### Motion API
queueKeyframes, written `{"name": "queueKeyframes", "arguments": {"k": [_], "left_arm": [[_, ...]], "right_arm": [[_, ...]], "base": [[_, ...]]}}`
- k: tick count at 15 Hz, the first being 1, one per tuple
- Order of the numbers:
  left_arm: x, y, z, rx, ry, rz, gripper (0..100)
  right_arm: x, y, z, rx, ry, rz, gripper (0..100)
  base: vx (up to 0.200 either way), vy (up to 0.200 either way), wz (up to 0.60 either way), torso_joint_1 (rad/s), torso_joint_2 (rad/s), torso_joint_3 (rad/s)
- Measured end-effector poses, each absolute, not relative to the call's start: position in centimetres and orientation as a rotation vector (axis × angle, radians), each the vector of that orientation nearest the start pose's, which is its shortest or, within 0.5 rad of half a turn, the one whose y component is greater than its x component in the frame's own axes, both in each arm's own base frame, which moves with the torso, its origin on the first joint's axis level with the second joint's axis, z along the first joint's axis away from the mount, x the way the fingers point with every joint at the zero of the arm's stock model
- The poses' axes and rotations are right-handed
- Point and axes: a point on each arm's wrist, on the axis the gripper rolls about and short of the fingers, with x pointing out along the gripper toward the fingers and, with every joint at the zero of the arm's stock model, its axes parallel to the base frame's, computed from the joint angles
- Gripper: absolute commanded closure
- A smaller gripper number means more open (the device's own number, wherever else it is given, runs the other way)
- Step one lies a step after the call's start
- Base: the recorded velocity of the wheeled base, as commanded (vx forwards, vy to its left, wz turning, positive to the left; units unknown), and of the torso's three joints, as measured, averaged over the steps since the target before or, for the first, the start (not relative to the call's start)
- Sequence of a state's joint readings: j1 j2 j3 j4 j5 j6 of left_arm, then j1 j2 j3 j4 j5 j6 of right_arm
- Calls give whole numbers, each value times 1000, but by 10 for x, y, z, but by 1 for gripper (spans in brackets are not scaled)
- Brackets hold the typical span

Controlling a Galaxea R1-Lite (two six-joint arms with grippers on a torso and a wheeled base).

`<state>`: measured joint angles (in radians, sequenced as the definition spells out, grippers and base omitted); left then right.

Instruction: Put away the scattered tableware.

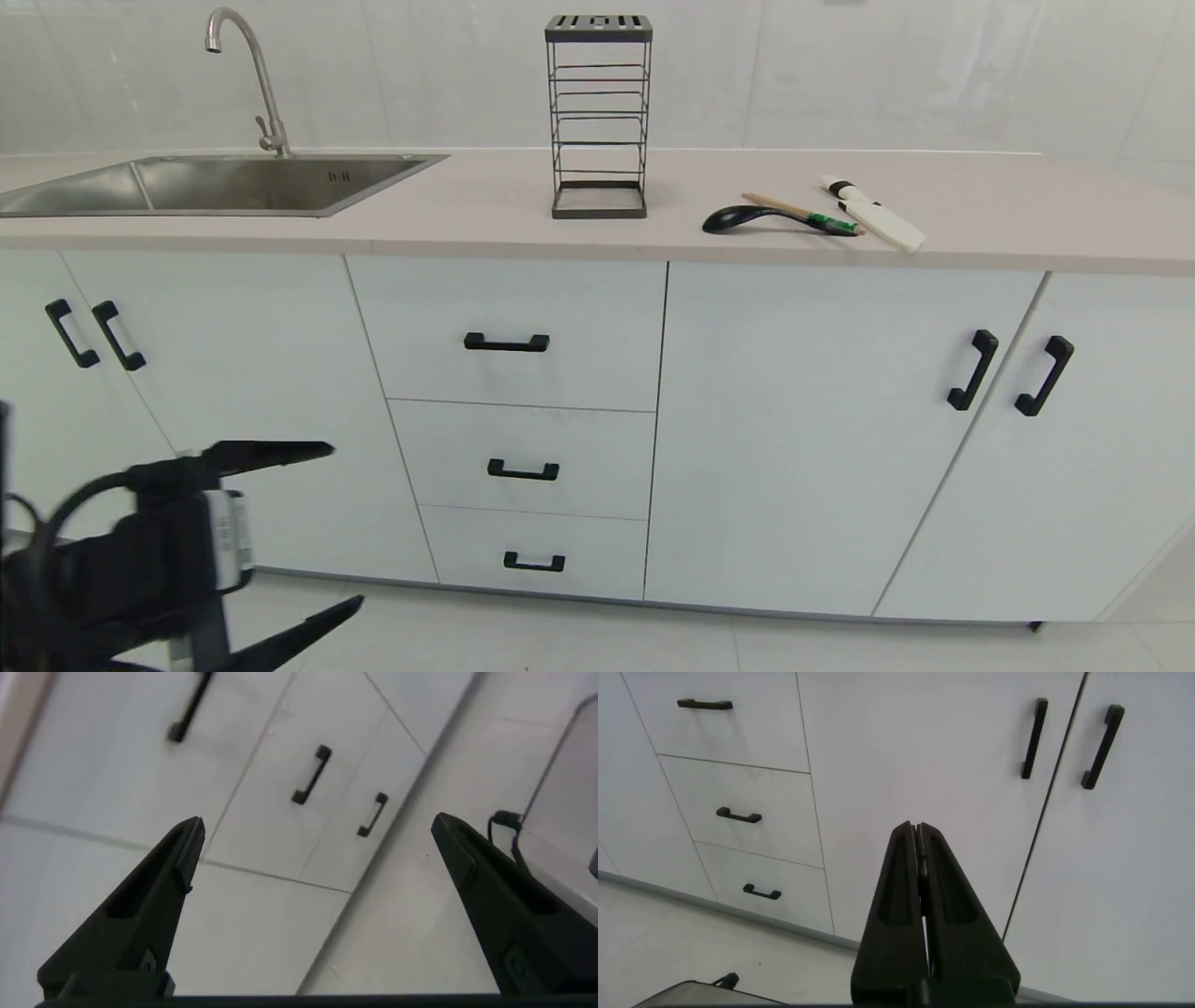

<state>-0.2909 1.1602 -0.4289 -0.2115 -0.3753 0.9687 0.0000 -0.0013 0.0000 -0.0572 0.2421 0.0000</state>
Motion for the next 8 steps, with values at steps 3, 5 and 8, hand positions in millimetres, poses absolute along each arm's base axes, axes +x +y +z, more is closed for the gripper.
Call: {"name": "queueKeyframes", "arguments": {"k": [3, 5, 8], "left_arm": [[188, -90, 134, 955, 243, -993, 0], [212, -109, 109, 976, 290, -1045, 0], [239, -125, 79, 986, 355, -1073, 0]], "right_arm": [[-24, 5, 81, -7, -60, 242, 100], [-24, 5, 82, -5, -60, 242, 100], [-24, 5, 82, -3, -61, 242, 100]], "base": [[0, 0, 0, 0, 0, 0], [0, 0, 0, 0, 0, 0], [0, 0, 0, 0, 0, 0]]}}
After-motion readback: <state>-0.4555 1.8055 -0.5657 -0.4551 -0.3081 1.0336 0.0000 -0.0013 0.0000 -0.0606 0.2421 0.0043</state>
